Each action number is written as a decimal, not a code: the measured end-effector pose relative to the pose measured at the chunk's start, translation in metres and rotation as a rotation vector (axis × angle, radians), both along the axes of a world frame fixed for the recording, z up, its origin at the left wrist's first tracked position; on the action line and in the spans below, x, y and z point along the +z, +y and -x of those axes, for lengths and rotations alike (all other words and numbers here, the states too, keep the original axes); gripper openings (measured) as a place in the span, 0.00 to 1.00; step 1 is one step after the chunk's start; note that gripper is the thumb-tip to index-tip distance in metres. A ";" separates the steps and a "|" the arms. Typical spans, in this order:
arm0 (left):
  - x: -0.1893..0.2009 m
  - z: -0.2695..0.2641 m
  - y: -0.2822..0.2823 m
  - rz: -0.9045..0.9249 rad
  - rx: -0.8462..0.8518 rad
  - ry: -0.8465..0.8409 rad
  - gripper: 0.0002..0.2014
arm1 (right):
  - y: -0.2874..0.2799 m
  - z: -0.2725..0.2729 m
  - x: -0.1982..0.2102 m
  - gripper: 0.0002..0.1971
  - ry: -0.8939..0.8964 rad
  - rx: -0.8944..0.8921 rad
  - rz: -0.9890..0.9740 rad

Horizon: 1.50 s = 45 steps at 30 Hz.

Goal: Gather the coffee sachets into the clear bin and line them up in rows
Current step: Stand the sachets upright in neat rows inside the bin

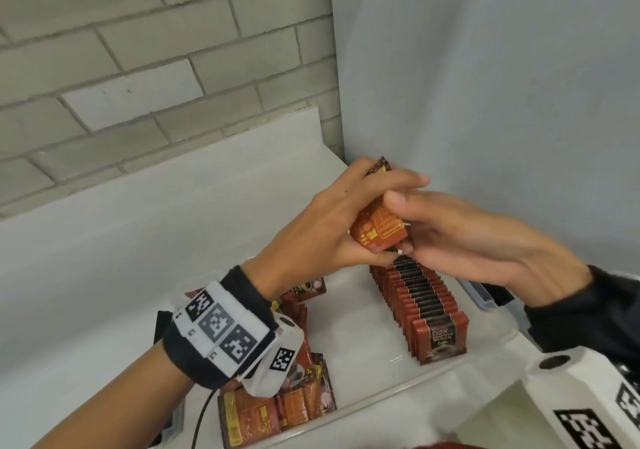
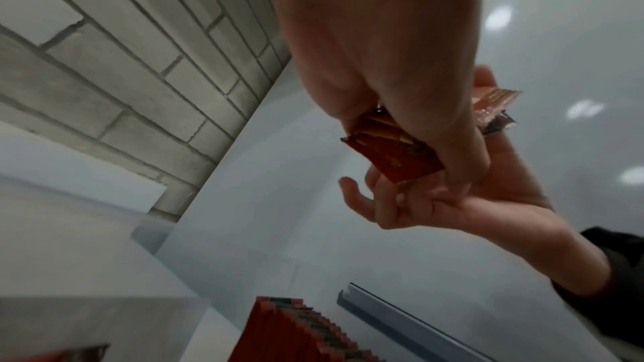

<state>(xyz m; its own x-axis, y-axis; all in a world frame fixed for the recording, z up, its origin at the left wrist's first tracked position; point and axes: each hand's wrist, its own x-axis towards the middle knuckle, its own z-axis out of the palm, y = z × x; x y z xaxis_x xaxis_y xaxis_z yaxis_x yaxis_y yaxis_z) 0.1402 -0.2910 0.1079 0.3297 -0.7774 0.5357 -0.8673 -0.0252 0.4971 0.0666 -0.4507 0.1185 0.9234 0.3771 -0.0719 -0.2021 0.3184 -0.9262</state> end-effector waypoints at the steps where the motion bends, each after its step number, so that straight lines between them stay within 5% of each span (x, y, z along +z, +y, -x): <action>1: -0.003 0.002 -0.002 0.003 -0.017 -0.010 0.35 | 0.001 0.001 0.000 0.26 0.017 0.034 -0.023; 13: -0.015 0.012 -0.008 -0.007 -0.063 0.011 0.34 | 0.006 0.007 -0.001 0.15 0.032 0.051 0.175; 24: -0.012 0.017 -0.011 -0.052 -0.025 0.104 0.30 | 0.009 0.007 -0.007 0.07 0.128 -0.013 0.087; 33: -0.009 0.014 -0.012 -0.269 0.022 0.072 0.52 | 0.005 0.008 -0.015 0.10 0.168 -0.209 0.046; 38: -0.007 0.005 -0.004 -0.207 0.030 0.391 0.52 | -0.005 0.012 -0.020 0.17 0.203 -0.205 0.069; 45: 0.001 0.000 0.007 -0.096 0.110 0.769 0.27 | -0.015 0.015 -0.025 0.19 0.214 -0.248 0.054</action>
<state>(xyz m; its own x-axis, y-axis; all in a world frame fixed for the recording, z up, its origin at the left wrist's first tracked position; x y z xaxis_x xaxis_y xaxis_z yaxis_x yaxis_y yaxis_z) 0.1404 -0.2841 0.1094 0.6588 -0.7502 0.0574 -0.2703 -0.1648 0.9486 0.0514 -0.4654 0.0940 0.9483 0.1326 -0.2883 -0.3166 0.3338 -0.8879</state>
